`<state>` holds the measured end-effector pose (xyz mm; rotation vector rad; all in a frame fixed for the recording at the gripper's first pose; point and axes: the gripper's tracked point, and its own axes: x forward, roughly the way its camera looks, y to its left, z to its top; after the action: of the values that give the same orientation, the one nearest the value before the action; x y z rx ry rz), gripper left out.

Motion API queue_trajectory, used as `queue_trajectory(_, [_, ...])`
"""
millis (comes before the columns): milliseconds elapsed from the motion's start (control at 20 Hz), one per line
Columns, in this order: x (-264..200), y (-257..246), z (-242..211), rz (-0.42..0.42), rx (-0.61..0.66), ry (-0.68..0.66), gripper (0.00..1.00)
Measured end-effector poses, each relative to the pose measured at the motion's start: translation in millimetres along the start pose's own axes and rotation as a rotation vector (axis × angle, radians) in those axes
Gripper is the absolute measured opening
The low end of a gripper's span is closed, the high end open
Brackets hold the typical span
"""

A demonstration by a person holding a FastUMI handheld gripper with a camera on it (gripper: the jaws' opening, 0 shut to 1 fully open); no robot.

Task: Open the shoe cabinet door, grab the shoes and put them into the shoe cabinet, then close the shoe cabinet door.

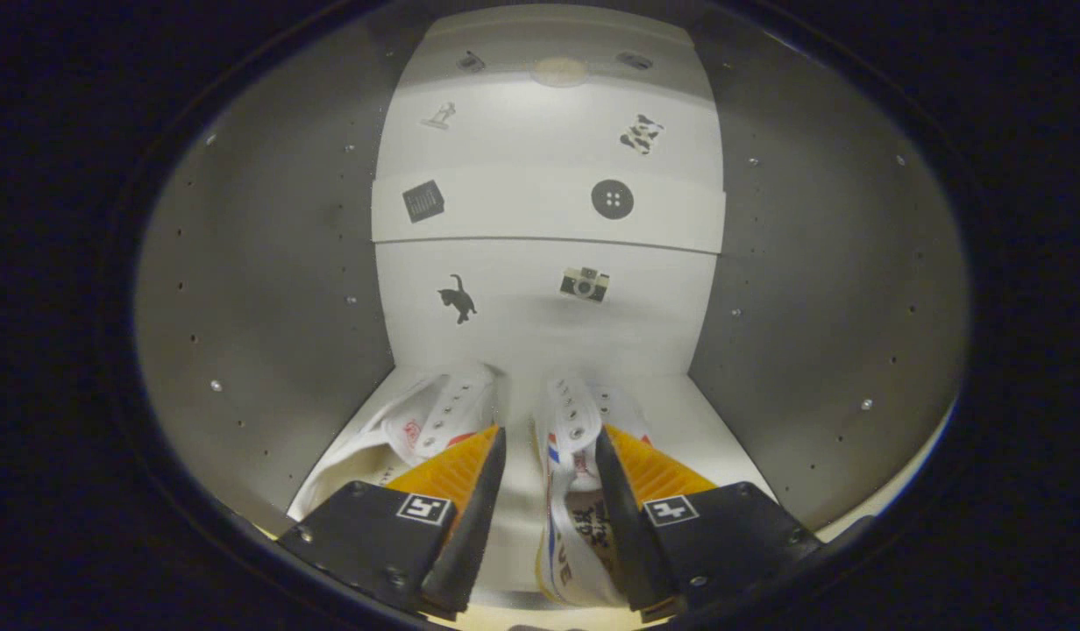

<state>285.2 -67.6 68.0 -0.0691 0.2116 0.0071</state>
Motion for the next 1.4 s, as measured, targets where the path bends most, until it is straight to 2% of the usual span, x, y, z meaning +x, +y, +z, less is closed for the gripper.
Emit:
queue_trajectory(150, [-24.8, -4.4, 12.7, -0.017, -0.022, -0.080, 0.77])
queue_trajectory(250, [-49.0, -5.5, 20.4, -0.027, -0.045, -0.125, 0.78])
queue_trajectory(350, [-79.3, 2.6, 25.1, 0.003, -0.031, -0.162, 0.85])
queue_trajectory(400, [-94.7, 7.5, 26.3, 0.026, -0.015, -0.180, 0.93])
queue_trajectory(500, [-132.7, 12.2, 27.8, 0.054, 0.000, -0.223, 0.99])
queue_trajectory(1000, [-347.1, 18.7, -1.9, 0.139, 0.021, -0.334, 1.00])
queue_trajectory(1400, [-466.5, -41.3, -48.0, 0.066, 0.057, -0.350, 1.00])
